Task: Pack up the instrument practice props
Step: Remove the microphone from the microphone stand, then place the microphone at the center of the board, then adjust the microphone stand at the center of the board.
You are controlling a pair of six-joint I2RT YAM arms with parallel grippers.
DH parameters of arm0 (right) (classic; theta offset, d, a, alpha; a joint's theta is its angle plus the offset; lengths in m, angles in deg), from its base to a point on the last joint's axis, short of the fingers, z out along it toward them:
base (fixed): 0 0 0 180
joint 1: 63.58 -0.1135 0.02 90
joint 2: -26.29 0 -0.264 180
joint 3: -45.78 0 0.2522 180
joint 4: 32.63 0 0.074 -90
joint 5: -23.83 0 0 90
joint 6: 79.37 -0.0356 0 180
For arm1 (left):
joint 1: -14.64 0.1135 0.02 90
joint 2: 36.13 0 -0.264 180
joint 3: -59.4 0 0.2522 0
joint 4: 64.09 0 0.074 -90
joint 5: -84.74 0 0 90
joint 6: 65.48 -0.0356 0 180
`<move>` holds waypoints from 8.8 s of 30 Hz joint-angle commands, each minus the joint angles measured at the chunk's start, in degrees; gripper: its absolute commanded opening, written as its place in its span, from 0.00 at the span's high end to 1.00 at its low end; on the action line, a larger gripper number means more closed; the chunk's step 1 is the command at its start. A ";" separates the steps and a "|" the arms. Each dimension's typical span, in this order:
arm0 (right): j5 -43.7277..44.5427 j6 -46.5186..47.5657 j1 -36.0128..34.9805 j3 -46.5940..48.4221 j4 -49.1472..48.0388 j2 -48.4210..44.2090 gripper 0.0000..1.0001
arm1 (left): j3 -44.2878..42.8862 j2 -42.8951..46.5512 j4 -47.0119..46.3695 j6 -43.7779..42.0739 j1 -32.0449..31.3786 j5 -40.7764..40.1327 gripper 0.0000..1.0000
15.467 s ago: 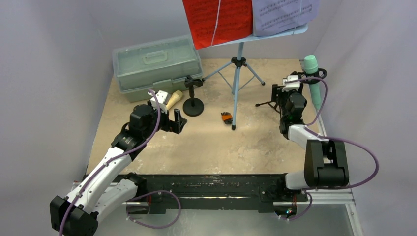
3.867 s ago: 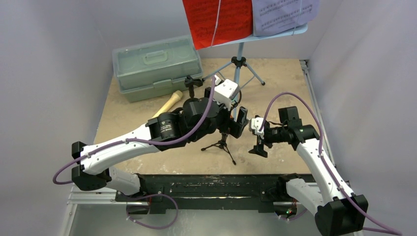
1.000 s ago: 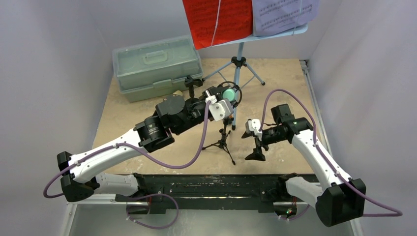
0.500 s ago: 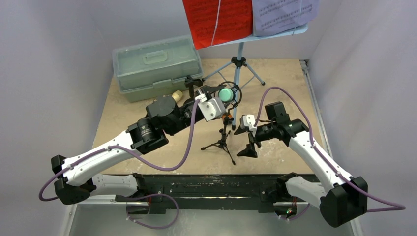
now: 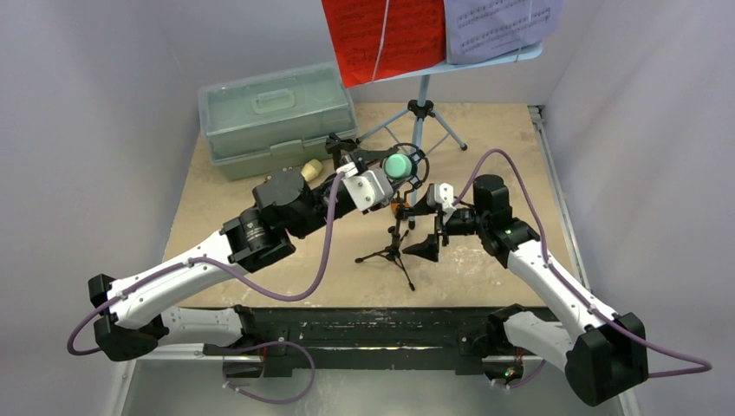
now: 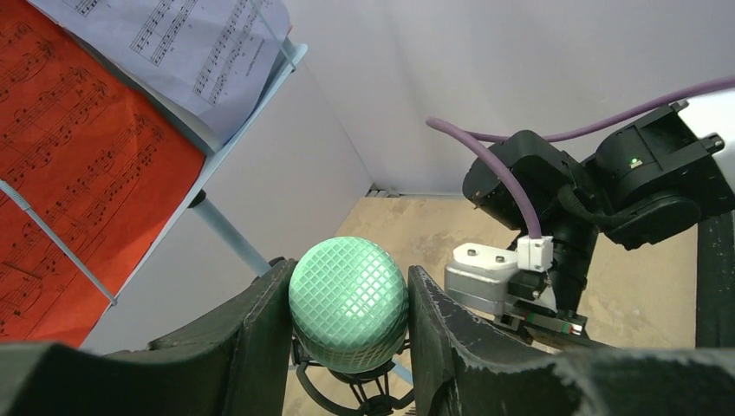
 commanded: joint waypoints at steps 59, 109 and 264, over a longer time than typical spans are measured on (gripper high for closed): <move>-1.27 7.61 5.93 3.20 -1.05 2.67 0.01 | 8.32 1.29 37.91 23.36 26.35 -23.83 1.00; -2.81 9.70 6.11 3.96 1.95 3.44 0.01 | 8.80 -33.44 12.87 30.50 47.36 1.70 0.75; -5.53 26.93 11.77 2.38 28.04 -5.32 0.01 | 41.48 -9.02 -42.55 10.90 5.49 11.71 0.22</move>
